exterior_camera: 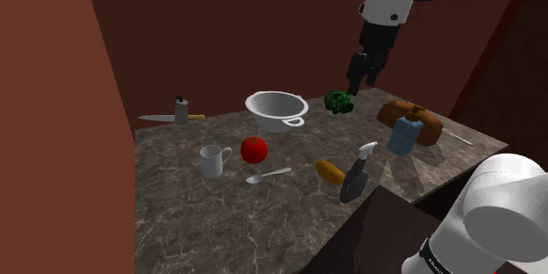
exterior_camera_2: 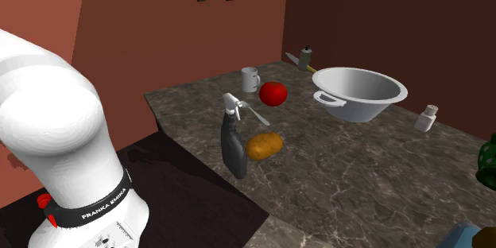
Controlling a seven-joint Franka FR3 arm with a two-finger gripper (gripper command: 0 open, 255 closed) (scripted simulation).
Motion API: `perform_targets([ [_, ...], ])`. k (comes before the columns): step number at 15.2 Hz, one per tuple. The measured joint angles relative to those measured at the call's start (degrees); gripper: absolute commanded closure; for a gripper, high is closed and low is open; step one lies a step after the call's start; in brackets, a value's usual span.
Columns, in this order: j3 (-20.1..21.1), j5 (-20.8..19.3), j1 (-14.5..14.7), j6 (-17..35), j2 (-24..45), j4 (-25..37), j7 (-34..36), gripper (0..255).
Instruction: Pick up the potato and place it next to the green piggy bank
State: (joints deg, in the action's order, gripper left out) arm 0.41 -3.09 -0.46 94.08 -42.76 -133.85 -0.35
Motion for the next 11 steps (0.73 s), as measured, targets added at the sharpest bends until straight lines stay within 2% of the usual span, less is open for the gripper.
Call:
perform_targets([
  [3,1.01,-0.61,-0.16,1.76,0.45,-1.87,1.17,0],
  [11,6.55,-5.66,-1.99,14.03,7.63,-11.00,9.11,0],
])
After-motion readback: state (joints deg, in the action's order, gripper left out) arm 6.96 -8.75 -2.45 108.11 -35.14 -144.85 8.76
